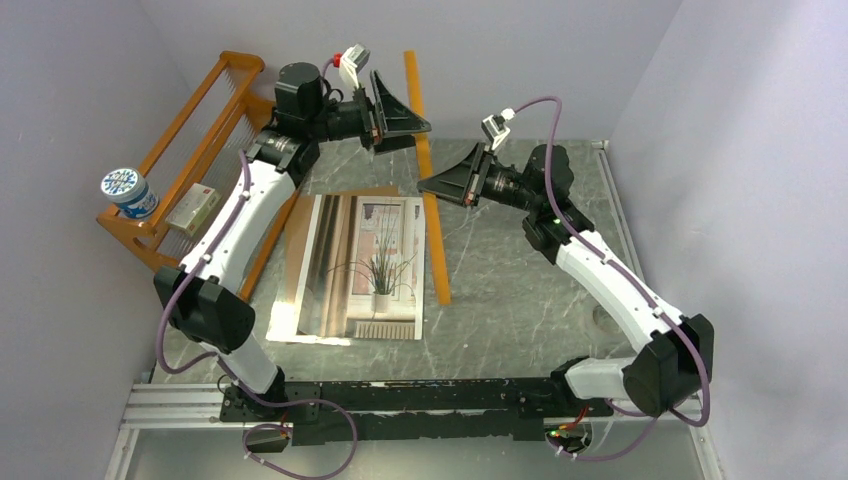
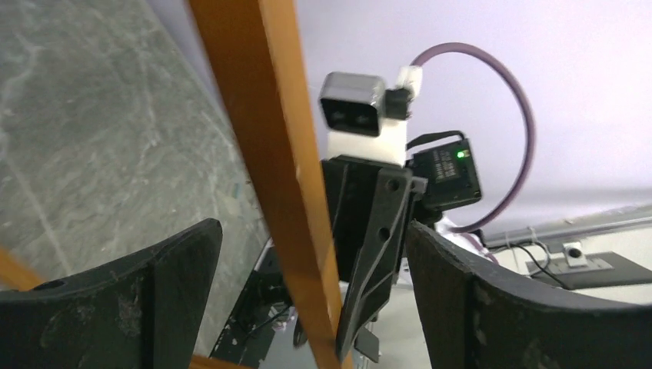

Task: Put the photo into the frame
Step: Turn over the photo frame at the center of the board.

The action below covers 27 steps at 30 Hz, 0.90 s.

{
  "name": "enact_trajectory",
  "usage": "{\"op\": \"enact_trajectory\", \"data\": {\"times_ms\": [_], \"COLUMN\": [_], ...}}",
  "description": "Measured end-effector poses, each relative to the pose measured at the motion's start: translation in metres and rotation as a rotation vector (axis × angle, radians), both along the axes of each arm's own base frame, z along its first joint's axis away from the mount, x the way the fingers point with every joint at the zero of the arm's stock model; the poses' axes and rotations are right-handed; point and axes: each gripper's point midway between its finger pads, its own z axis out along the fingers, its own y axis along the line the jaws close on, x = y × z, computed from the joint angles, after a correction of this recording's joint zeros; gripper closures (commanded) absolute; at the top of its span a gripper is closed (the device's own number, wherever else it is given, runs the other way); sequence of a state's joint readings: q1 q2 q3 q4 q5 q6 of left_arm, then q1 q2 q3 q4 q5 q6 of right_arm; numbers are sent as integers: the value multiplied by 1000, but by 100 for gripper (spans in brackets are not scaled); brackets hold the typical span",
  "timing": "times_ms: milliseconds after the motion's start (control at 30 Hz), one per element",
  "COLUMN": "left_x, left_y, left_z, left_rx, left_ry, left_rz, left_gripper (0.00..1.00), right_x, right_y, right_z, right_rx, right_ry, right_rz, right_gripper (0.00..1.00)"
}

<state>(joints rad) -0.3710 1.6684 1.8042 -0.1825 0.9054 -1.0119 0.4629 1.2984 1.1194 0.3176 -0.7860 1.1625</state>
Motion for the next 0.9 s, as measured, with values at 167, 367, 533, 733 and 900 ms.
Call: {"op": "enact_trajectory", "data": {"times_ms": [167, 367, 533, 733, 900], "left_x": [3, 12, 22, 26, 25], "left_y": [19, 50, 74, 91, 98], "left_z": [-8, -20, -42, -74, -104], "left_rx": [89, 210, 330, 446, 516], "left_ry": [-30, -61, -53, -15, 41], "left_rz": [97, 240, 340, 404, 415], "left_gripper": [6, 6, 6, 6, 6], "right_x": [14, 41, 63, 83, 99], "right_y": [-16, -53, -90, -114, -121], "right_z": [4, 8, -19, -90, -161], "right_rx": [-83, -232, -447, -714, -886], "right_ry": [4, -12, 25, 134, 242], "right_rz": [-136, -343, -520, -587, -569], "right_gripper": [100, 100, 100, 100, 100]}}
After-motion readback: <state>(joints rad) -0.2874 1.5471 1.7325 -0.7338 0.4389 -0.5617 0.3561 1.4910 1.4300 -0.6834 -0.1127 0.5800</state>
